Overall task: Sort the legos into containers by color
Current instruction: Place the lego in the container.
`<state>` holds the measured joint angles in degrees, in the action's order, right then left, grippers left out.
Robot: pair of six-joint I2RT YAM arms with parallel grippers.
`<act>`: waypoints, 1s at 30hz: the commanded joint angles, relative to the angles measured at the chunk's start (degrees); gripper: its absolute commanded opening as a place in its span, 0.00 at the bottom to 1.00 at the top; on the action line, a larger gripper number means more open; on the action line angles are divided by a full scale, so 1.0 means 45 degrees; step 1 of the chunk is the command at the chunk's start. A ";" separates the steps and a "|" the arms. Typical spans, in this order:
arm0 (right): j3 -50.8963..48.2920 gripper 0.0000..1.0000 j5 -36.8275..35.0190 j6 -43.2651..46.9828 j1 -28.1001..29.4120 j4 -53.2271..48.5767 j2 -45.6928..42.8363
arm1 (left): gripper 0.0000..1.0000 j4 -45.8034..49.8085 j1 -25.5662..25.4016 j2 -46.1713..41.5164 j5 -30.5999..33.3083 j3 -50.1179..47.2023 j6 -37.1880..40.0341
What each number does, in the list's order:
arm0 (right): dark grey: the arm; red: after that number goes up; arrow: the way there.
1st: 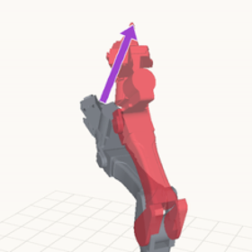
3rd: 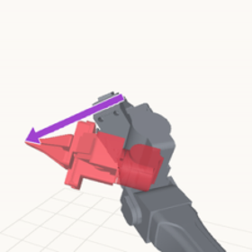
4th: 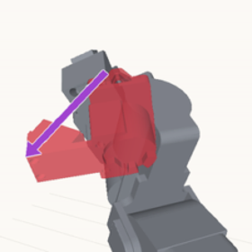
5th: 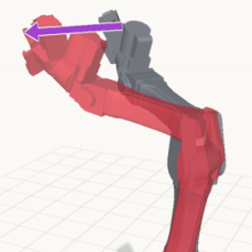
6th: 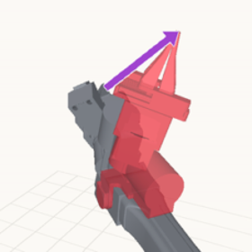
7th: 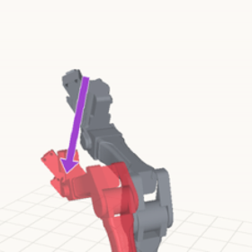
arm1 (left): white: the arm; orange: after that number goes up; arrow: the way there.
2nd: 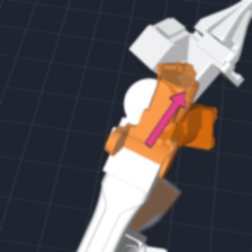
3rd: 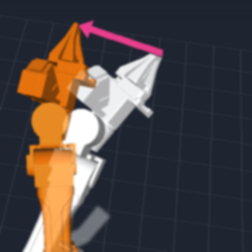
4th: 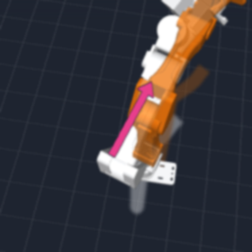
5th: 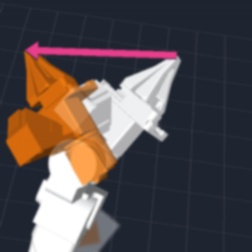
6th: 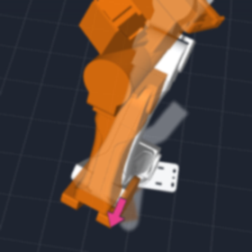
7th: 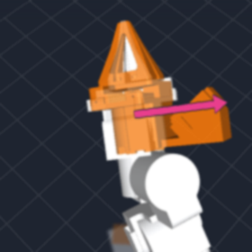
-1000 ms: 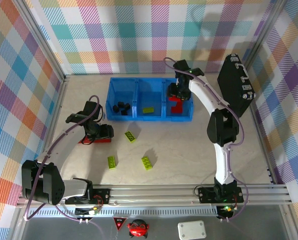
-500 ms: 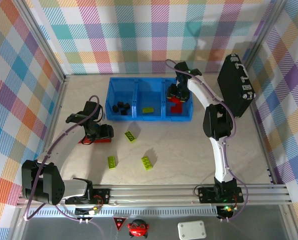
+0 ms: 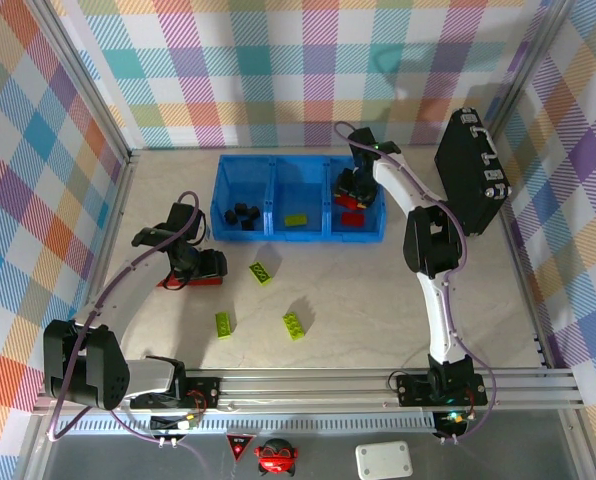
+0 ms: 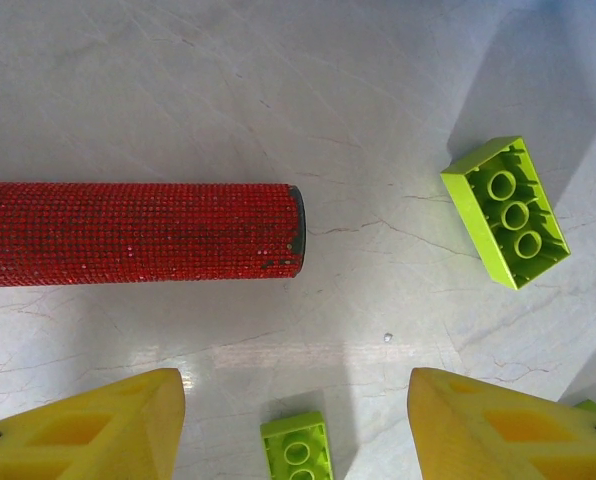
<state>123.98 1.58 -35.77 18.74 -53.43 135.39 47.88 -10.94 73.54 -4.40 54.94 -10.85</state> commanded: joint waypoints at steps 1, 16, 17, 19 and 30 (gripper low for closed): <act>0.0427 0.61 0.0076 -0.1271 -0.0066 0.0414 -0.0282 | 0.61 0.0085 0.0204 -0.0075 0.0158 -0.0099 0.0097; 0.0308 0.65 0.0628 -0.1955 -0.0091 0.0261 0.0186 | 0.61 0.0103 0.0204 -0.0111 0.0139 -0.0088 0.0104; 0.0283 0.67 0.0539 -0.1896 -0.0095 0.0178 0.0186 | 0.61 0.0100 0.0204 -0.0109 0.0140 -0.0090 0.0107; 0.0264 0.68 0.0450 -0.1839 -0.0094 0.0082 0.0130 | 0.61 0.0103 0.0209 -0.0094 0.0141 -0.0065 0.0107; 0.0204 0.73 0.0283 -0.1564 -0.0085 -0.0109 -0.0606 | 0.61 0.0101 0.0204 -0.0072 0.0132 -0.0078 0.0108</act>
<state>124.01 2.59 -43.66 18.31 -52.51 135.39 47.88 -10.94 73.54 -4.38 54.94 -10.85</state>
